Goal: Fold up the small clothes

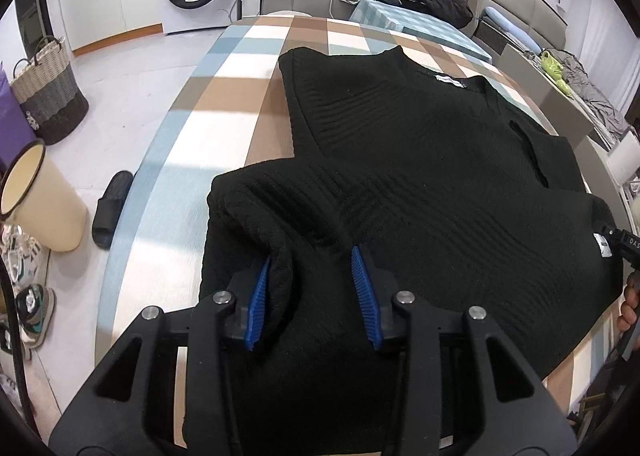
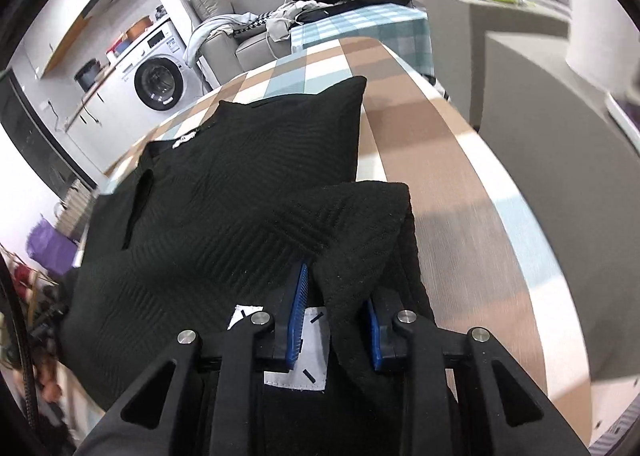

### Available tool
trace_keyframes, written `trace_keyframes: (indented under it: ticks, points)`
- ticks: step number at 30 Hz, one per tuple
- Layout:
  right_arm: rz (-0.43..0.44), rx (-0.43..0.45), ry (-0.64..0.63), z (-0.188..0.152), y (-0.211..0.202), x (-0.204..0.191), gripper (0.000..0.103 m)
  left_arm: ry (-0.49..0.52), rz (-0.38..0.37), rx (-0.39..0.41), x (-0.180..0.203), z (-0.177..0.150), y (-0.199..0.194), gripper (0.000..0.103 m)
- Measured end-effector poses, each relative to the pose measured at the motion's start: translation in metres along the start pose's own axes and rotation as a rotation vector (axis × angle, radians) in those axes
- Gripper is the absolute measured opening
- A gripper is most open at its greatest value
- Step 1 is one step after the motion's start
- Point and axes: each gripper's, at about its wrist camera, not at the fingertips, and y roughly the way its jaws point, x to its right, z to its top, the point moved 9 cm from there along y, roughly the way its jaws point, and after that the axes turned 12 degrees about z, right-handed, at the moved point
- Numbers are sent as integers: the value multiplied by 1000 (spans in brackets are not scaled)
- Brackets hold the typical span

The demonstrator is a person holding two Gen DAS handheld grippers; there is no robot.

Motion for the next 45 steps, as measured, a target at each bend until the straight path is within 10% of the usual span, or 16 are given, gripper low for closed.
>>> trace_keyframes:
  ticks: [10, 29, 31, 35, 38, 45]
  points:
    - [69, 58, 72, -15, -41, 4, 59, -111, 46, 48, -53, -27, -46, 60]
    - [76, 56, 112, -73, -80, 31, 62, -175, 55, 0, -83, -66, -57, 60]
    - [75, 48, 87, -77, -78, 30, 61, -168, 54, 0, -78, -64, -56, 60]
    - [56, 40, 4, -79, -78, 18, 19, -167, 52, -24, -74, -68, -51, 60]
    - [93, 83, -19, -76, -86, 9, 8, -169, 57, -42, -73, -72, -47, 60]
    - [103, 135, -22, -64, -96, 3, 8, -139, 42, -48, -62, -77, -49, 6]
